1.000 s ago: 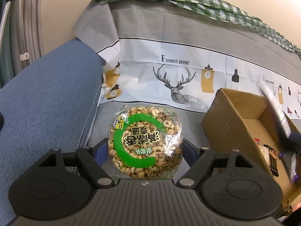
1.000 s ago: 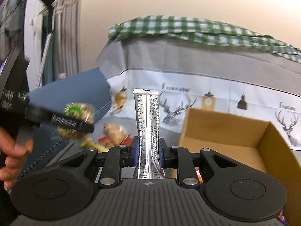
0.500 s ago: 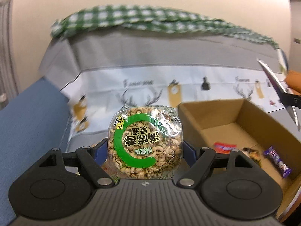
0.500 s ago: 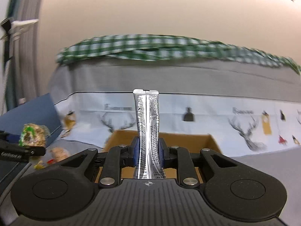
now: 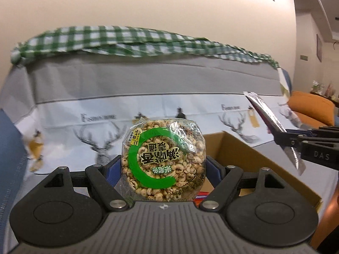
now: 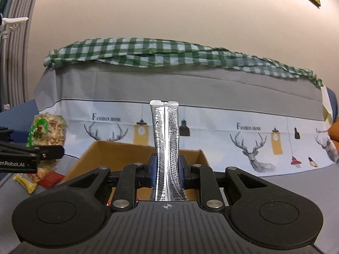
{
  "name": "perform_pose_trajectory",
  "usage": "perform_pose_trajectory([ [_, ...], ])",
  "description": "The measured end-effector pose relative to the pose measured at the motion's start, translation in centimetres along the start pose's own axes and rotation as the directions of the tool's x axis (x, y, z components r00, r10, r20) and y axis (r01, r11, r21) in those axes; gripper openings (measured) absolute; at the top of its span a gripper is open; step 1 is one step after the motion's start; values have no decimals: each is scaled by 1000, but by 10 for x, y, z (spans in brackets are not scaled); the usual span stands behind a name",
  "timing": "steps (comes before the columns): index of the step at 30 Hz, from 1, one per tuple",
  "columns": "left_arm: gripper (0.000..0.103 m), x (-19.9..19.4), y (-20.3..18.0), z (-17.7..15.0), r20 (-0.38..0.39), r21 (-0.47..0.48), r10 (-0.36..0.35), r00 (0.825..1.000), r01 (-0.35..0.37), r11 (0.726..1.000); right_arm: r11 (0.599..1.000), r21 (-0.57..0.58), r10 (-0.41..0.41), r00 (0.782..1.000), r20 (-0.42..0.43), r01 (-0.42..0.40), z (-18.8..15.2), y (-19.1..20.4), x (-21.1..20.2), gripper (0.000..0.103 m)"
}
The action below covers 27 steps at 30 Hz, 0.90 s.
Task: Organize snacks
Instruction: 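Carry the peanut packet and silver bar over the box and release both inside, then move both open tools back toward the remaining snacks on the sofa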
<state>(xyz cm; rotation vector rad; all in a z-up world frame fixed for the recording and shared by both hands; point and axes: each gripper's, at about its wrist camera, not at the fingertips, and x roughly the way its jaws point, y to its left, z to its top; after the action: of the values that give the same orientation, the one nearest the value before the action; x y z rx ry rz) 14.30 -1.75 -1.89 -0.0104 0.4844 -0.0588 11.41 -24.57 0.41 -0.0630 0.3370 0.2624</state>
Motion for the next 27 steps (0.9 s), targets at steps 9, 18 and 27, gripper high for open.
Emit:
perform_pose_trajectory([
  [9, 83, 15, -16, 1, 6, -16, -73, 997, 73, 997, 999, 29, -31, 999, -23, 32, -4, -10, 7, 22],
  [18, 103, 7, -23, 5, 27, 109, -116, 993, 112, 988, 995, 16, -98, 994, -48, 98, -4, 3, 18, 52],
  [27, 103, -44, 70, 32, 205, 181, 405, 891, -441, 879, 985, 119, -113, 991, -76, 121, -2, 6, 24, 71],
])
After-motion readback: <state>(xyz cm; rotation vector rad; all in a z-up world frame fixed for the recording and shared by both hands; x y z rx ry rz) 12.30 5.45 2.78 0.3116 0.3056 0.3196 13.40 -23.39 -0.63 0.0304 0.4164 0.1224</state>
